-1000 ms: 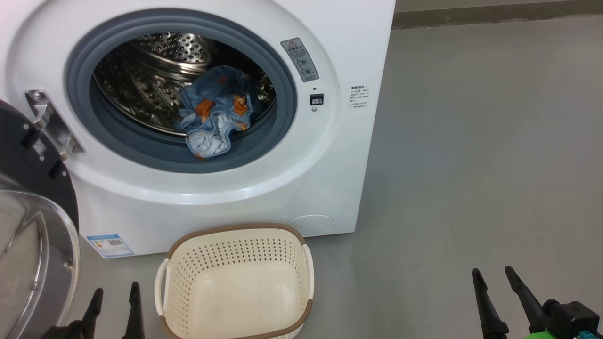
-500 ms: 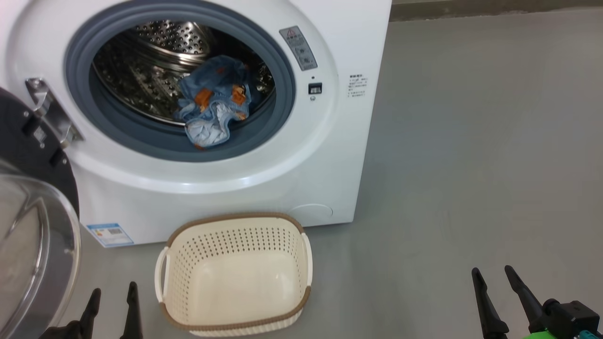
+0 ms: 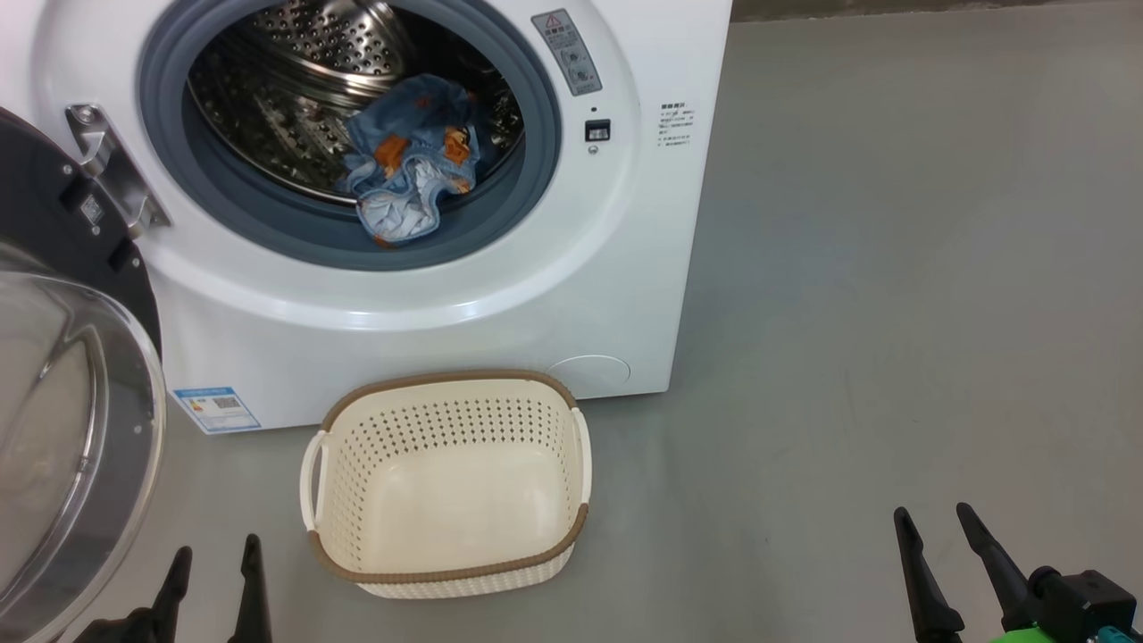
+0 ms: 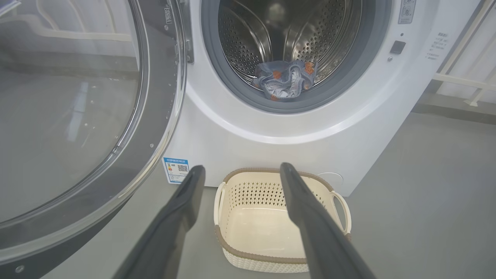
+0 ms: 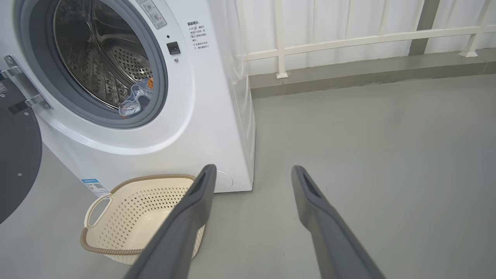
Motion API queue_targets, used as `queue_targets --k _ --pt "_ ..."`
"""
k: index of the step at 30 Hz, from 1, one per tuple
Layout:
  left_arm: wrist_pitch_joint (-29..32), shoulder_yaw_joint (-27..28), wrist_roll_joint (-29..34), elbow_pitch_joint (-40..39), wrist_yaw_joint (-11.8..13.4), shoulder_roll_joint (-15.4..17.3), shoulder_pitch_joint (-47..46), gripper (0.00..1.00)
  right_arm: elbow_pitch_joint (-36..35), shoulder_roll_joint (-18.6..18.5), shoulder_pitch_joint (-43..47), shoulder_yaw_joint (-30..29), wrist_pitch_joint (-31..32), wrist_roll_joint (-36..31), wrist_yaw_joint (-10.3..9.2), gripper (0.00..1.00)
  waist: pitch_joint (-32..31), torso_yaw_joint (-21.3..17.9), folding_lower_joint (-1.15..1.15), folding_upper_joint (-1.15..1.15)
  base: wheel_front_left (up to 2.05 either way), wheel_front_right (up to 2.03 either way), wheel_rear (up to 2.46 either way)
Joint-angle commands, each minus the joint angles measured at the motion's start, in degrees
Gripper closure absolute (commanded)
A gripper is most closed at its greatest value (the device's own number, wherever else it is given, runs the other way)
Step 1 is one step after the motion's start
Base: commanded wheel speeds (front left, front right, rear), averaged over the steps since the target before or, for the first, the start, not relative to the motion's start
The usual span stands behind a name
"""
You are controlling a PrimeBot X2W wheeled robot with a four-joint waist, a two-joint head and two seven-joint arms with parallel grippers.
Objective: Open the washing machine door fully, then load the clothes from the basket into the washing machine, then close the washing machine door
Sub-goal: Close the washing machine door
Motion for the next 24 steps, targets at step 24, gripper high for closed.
queue_targets --k 24 --pt "-0.4 4.6 -0.6 -3.5 -0.1 -0.8 0.0 0.0 -1.4 -2.5 -4.1 5.4 -0.7 -0.3 0.54 0.0 0.1 11.8 0.0 0.0 0.0 0.0 0.0"
